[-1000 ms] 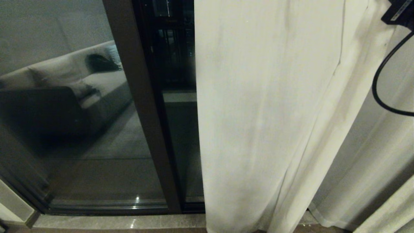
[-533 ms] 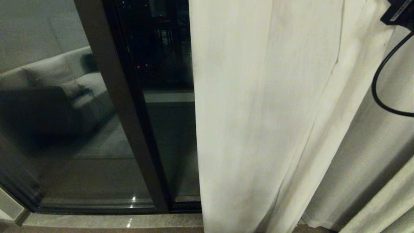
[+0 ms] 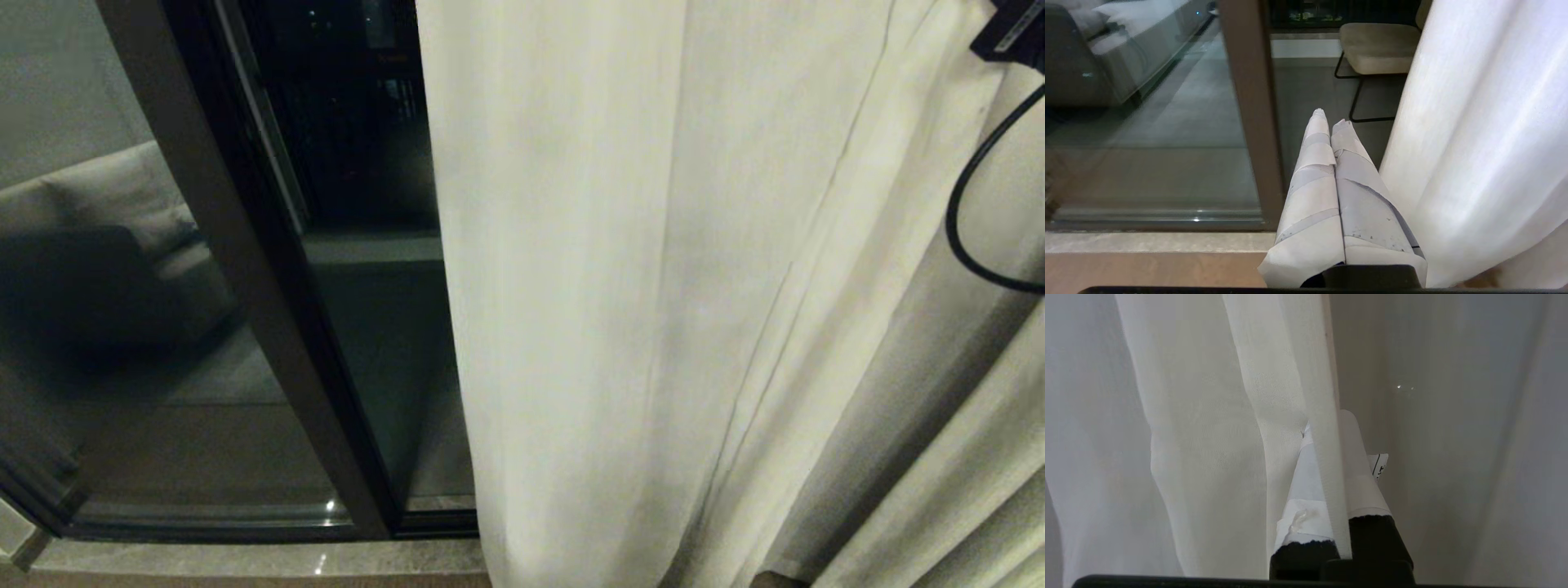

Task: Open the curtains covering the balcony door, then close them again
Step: Pull the inner curtains open on both sides

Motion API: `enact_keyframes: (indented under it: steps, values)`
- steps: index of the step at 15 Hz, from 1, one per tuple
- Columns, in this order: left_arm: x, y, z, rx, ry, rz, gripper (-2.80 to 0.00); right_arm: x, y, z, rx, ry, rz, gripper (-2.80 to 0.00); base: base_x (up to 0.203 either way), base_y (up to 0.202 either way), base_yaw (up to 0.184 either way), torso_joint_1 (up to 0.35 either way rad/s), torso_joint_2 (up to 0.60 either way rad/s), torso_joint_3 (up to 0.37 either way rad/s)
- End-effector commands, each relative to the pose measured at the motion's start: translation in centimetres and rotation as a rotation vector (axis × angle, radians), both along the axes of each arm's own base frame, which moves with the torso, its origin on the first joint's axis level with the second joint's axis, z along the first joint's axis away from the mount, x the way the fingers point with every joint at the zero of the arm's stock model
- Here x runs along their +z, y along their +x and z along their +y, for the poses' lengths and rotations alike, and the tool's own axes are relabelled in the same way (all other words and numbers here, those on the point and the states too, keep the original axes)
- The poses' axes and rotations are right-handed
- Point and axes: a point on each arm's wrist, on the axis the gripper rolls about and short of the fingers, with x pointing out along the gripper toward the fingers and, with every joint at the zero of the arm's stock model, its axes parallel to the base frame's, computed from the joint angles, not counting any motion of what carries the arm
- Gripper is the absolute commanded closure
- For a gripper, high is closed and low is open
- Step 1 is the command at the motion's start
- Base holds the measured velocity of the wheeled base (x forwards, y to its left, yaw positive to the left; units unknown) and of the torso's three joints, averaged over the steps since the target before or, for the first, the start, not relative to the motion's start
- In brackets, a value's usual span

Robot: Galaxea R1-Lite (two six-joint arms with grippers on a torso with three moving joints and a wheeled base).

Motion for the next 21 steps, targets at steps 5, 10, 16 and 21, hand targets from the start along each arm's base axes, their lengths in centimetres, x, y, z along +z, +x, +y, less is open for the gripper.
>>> enact_keyframes:
  steps: [5, 10, 16, 21]
  values:
    - [0.00, 0.00, 0.00, 0.000, -0.001, 0.000, 0.00, -0.07, 0.08, 0.03, 0.002, -0.001, 0.000, 0.00, 0.000, -0.192, 0.000, 0.003, 0.00, 0.001]
    - [0.00, 0.00, 0.00, 0.000, -0.002, 0.000, 0.00, -0.07, 0.08, 0.03, 0.001, -0.002, 0.000, 0.00, 0.000, -0.191, 0.000, 0.000, 0.00, 0.002]
    - [0.00, 0.00, 0.00, 0.000, 0.000, 0.000, 0.00, -0.18, 0.01, 0.03, 0.001, -0.002, 0.003, 0.00, 0.000, -0.193, -0.001, 0.004, 0.00, 0.004]
    - [0.00, 0.00, 0.00, 0.000, 0.000, 0.000, 0.00, -0.41, -0.12, 0.02, 0.001, -0.003, 0.011, 0.00, 0.000, -0.068, -0.002, 0.004, 0.00, 0.001]
